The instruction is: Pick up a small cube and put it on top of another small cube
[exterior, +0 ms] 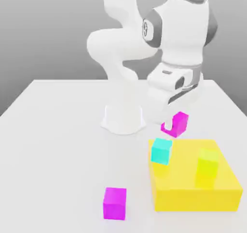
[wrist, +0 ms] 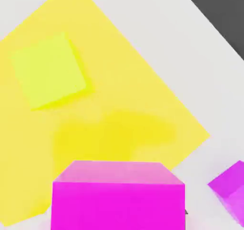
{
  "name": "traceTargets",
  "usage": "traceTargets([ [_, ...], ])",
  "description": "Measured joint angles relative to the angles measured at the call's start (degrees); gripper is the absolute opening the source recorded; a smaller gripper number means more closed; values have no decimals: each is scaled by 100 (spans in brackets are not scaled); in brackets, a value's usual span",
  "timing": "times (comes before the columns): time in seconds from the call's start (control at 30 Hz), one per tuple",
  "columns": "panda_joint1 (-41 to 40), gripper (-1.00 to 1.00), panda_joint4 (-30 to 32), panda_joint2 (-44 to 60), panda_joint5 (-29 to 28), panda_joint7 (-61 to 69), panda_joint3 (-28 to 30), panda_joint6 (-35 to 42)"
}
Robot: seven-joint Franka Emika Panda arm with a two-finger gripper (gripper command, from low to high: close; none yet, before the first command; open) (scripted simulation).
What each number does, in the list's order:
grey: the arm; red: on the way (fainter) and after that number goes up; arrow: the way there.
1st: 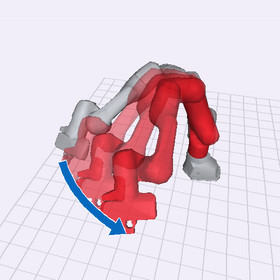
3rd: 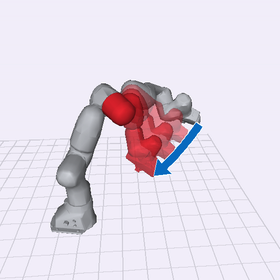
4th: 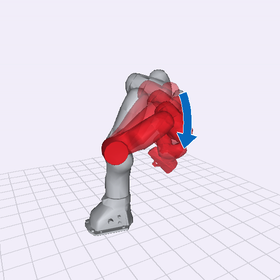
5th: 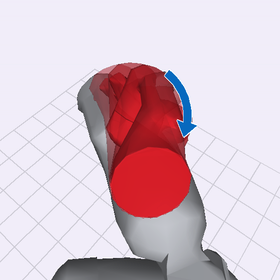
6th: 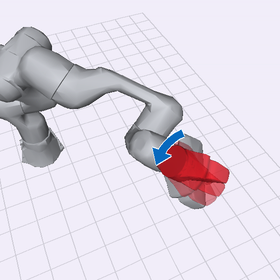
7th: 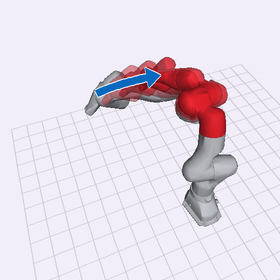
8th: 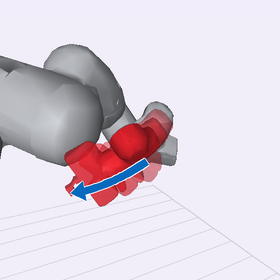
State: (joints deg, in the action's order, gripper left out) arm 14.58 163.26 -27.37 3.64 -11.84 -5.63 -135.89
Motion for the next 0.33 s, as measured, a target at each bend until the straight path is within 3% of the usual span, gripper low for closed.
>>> traceTargets([
  [0.2, -13, -100, 453, 658, 42, 95, -37, -1109],
  [0.23, -20, 100, 497, 825, 37, 90, -47, -1319],
  [0.33, -19, 100, 497, 825, 37, 90, -47, -1319],
])
